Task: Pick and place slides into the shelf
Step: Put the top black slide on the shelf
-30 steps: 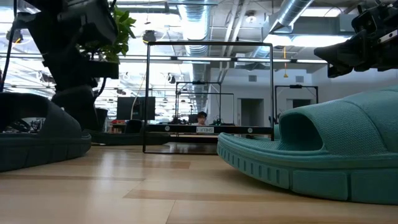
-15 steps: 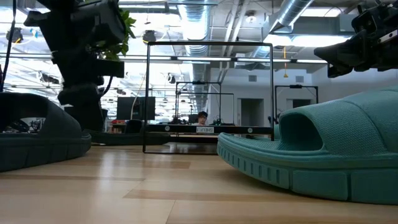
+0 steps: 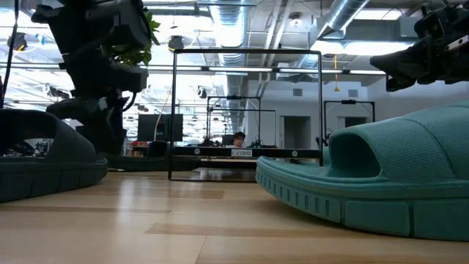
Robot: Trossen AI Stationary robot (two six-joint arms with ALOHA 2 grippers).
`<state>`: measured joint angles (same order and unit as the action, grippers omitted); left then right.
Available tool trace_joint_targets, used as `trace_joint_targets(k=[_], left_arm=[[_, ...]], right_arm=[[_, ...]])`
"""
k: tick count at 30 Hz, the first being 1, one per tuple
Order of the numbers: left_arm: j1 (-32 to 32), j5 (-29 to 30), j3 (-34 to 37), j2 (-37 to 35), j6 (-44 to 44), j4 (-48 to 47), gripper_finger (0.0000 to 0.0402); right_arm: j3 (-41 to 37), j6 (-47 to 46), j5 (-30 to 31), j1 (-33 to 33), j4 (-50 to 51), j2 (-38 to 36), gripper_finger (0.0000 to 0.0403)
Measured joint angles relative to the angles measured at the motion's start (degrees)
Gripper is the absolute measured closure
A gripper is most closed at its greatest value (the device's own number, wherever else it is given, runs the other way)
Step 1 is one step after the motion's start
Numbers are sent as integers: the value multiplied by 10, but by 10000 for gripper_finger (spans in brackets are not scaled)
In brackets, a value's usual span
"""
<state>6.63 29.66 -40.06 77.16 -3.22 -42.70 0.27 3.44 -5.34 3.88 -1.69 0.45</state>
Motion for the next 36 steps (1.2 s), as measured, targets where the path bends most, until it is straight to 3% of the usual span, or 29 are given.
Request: trace_joint_targets(k=[4,17,24,30,33,36], left_arm=[[-1,13,0,17,34,-11,260],[-23,16,1,83,32,-14,258],[-55,5,0,144,-31,-13,258],[-54,29,-5,192,-65,-14,258],[-47,38,-4,197,-65,-12,270],[-45,39,-2,200,-70,-7,314]], right_arm=[[0,0,0,0,0,0,403],[0,0,0,0,0,0,403],[0,0,0,0,0,0,403],[0,0,0,0,0,0,403],[0,0,0,0,0,0,403],[0,0,0,0,0,0,403]])
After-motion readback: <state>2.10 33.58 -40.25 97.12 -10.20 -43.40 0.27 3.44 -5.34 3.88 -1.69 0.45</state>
